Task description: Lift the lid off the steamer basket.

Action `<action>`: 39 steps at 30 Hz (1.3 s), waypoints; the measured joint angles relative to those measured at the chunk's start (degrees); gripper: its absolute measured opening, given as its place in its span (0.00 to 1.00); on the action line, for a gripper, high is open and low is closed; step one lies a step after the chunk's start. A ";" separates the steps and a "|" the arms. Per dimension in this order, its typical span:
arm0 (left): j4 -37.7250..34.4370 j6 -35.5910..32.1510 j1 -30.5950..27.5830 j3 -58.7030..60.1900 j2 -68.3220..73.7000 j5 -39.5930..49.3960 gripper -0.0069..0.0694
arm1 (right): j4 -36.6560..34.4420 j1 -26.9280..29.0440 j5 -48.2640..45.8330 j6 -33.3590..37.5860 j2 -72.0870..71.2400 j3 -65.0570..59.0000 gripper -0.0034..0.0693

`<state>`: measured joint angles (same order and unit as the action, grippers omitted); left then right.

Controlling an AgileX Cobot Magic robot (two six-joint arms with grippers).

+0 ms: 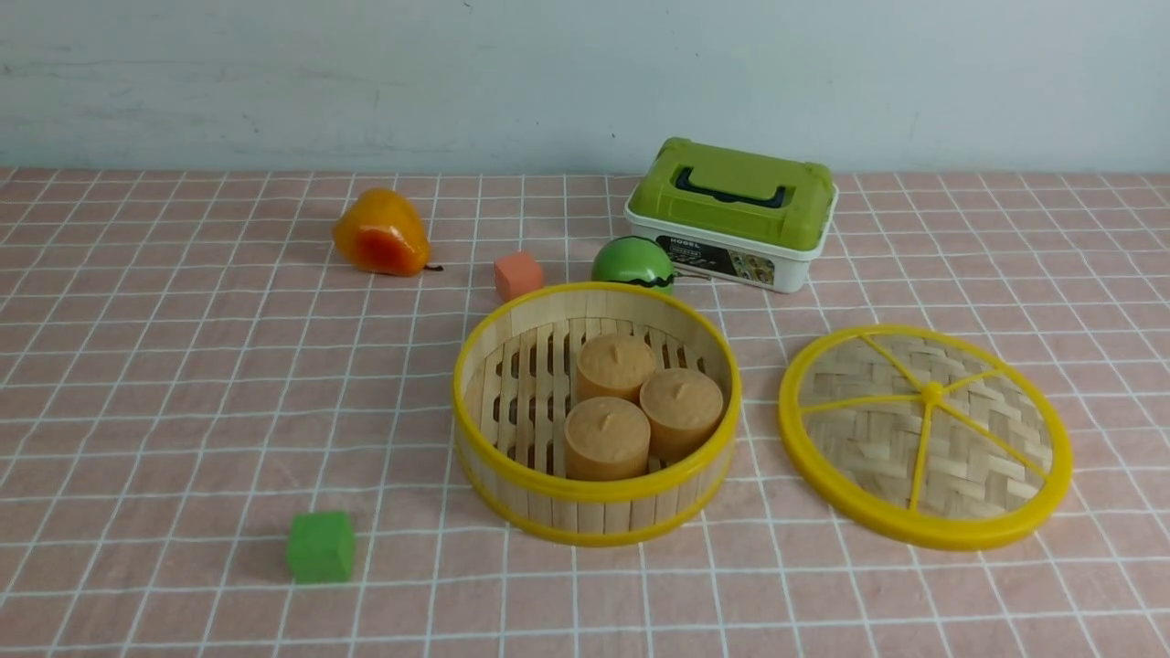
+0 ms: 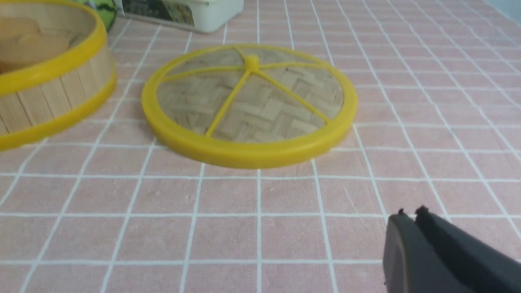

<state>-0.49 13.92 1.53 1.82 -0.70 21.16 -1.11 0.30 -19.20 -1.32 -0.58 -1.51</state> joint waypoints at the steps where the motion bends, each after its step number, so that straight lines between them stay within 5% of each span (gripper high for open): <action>1: 0.00 0.00 0.00 0.00 0.00 0.00 0.40 | 0.00 0.00 -0.18 -0.45 0.00 0.00 0.06; 9: 0.00 0.00 0.00 0.00 0.00 0.00 0.40 | 0.75 -0.94 -2.50 -5.19 0.00 0.40 0.07; 39: 0.00 0.00 0.00 0.00 0.00 0.00 0.40 | 1.11 -0.94 -2.92 -5.49 0.00 0.51 0.11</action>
<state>-0.49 13.92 1.53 1.82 -0.70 21.16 0.00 -0.64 -22.12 -6.81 -0.58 -1.00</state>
